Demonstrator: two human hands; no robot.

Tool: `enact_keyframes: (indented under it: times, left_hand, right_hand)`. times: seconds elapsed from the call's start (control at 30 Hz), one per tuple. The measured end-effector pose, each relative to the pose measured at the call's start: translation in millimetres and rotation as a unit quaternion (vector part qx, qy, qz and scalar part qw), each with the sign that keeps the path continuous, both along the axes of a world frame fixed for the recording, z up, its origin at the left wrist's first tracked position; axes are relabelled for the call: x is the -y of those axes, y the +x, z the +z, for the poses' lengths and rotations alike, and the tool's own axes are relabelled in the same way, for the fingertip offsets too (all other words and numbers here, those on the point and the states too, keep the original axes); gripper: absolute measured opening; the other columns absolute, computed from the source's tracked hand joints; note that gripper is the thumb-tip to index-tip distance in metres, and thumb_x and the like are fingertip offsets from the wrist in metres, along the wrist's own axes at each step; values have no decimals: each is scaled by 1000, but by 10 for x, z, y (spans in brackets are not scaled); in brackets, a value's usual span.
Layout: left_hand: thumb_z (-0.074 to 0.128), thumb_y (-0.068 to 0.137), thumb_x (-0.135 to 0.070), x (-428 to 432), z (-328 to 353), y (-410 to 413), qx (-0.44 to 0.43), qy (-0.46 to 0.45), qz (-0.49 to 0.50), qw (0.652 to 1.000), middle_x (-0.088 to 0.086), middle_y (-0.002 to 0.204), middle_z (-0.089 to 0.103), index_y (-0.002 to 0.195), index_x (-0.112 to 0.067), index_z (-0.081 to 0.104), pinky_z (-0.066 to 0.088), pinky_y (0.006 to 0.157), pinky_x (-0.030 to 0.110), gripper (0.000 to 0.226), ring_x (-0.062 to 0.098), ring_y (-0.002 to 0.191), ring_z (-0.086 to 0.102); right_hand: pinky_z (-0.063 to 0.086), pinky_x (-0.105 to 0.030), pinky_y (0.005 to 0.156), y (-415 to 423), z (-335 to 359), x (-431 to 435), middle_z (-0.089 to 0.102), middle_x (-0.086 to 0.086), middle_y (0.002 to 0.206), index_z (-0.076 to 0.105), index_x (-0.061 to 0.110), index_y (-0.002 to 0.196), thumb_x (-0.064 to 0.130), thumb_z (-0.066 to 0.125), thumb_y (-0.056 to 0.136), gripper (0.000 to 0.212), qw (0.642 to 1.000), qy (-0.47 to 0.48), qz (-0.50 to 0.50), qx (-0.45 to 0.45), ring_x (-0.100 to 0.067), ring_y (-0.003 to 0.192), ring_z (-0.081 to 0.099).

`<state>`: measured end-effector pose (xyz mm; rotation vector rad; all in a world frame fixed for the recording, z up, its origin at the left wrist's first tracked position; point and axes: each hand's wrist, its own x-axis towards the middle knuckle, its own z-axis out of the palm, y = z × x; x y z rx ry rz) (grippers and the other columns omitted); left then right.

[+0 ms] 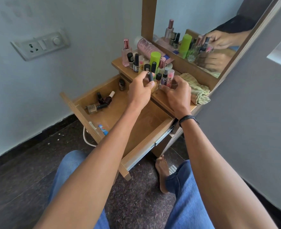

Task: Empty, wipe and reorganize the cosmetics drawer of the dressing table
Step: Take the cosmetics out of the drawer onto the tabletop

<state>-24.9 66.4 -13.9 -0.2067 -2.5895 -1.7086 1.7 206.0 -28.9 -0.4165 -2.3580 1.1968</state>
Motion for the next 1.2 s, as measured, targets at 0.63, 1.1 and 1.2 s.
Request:
enact_keyframes:
  times: [0.63,1.1,1.2]
  left_hand:
    - [77,88,-24,-124,-45,73,-47,-60,20,997,-5,109,73,110,-21,66,57,86,44,25,17,97,70]
    - [80,83,-11,-41,-210,117,-70,-41,11,997,-9,92,65,104,-17,66,47,64,13,25,-2,74,61]
    - [79,85,-11,-43,-198,111,-73,-49,11,996,-8,88,67,103,-15,67,51,66,20,22,-2,72,60]
  right_hand:
    - [56,-44,75,-33,-48,8,72,2,83,69,15,85,20,78,81,11,1000,1,-11,-4,-21,80,67]
    - [32,-16,67,43,-43,28,56,-1,95,57,19,85,5,66,83,17,995,19,-92,-13,-3,72,43]
    - [37,-16,69,33,-60,37,63,0,96,67,15,101,10,70,82,21,996,24,-86,-1,-7,79,52]
